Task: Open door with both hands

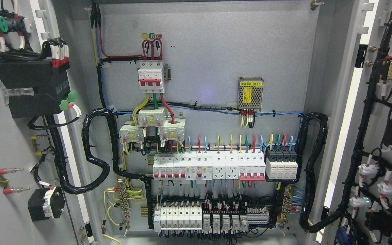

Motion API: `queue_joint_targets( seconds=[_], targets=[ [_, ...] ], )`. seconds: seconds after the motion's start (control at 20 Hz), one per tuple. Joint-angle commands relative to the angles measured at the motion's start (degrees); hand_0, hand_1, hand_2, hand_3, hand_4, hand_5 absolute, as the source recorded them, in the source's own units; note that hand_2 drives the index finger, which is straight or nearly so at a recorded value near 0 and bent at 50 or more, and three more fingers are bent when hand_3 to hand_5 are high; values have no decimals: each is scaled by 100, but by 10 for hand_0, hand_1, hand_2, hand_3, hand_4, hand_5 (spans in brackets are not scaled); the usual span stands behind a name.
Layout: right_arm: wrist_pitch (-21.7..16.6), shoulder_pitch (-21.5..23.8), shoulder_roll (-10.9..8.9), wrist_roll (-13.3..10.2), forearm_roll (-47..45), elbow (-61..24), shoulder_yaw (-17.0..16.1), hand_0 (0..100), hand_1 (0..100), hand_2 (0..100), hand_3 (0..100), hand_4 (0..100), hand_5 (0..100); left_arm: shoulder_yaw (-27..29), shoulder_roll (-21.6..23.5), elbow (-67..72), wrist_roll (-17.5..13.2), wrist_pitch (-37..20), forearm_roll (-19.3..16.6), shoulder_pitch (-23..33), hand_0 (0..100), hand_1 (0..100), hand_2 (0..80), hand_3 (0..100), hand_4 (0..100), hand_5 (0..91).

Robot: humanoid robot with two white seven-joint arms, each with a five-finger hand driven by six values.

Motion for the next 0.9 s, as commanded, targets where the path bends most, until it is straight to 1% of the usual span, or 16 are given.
queue_joint_targets(
  seconds=[0.0,0.1,0.2,0.3,0.35,0.45,0.6,0.75,0.85],
  targets=[
    [-3,0,-323,-4,-239,-16,-162,0,0,0,0,0,0,36,211,-76,0,-1865,418,6,0,0,0,0,43,0],
    [6,0,-402,5,-502,55,-161,0,0,0,0,0,0,80,228,-76,0,-2032,436,15,0,0,0,0,43,0],
    [111,0,-543,5,-740,73,-161,0,0,0,0,0,0,98,228,-76,0,-2181,445,41,0,0,0,0,43,0],
    [111,0,-683,14,-776,108,-170,0,0,0,0,0,0,98,228,-76,-8,-2340,445,59,0,0,0,0,43,0],
    [111,0,-719,14,-784,117,-170,0,0,0,0,0,0,106,228,-76,0,-2436,445,77,0,0,0,0,43,0],
    [111,9,-763,23,-793,125,-170,0,0,0,0,0,0,150,237,-76,0,-2603,480,77,0,0,0,0,43,0],
    [111,18,-772,75,-986,143,-162,0,0,0,0,0,0,255,333,-76,0,-2683,699,86,0,0,0,0,43,0],
    [111,35,-807,75,-1119,222,-179,0,0,0,0,0,0,422,430,-76,-8,-2692,937,86,0,0,0,0,43,0],
    [111,79,-816,75,-1119,275,-258,0,0,0,0,0,0,519,526,-67,-8,-2701,1077,94,0,0,0,0,43,0]
  ],
)
